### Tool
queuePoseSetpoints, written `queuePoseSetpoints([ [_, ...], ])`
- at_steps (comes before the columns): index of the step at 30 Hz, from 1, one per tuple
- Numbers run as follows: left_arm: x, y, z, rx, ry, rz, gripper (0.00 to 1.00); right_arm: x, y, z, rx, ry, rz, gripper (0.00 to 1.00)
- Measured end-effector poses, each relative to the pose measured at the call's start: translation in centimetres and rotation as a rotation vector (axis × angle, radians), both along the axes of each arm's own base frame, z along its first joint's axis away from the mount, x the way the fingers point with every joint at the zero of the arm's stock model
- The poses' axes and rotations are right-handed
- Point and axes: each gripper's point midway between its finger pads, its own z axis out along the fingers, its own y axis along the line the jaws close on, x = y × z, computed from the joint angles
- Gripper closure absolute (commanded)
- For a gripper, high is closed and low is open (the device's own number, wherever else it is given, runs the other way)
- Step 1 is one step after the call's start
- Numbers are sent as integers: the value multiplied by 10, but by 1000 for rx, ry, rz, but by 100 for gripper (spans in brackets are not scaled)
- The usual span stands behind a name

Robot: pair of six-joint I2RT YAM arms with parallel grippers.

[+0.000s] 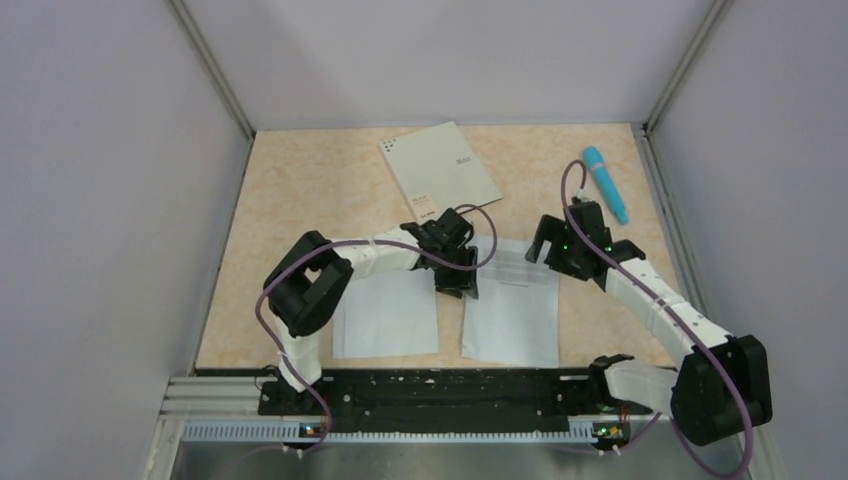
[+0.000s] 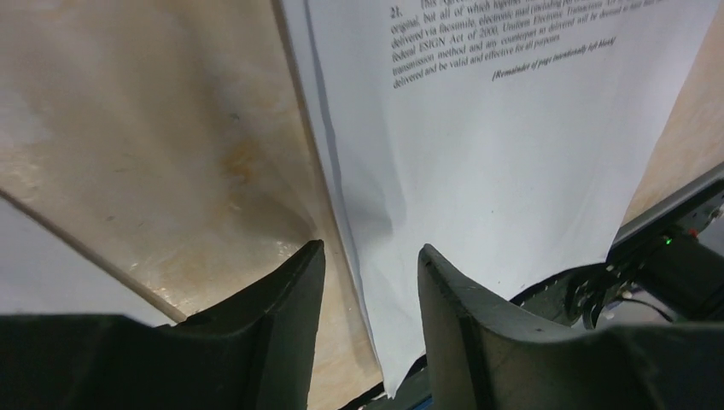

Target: Put the files into the folder

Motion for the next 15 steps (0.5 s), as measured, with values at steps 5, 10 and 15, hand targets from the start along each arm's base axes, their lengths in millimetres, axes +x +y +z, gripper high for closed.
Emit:
queuePoseSetpoints([
  [5,27,28,19,34,-75,88,39,3,39,16,-2,-36,116,11],
  [10,75,112,54,77,-191,312,36,-4,120,16,28,-29,317,11],
  [15,88,223,58,200,-253,588,23,-14,198,4,59,3,483,11],
])
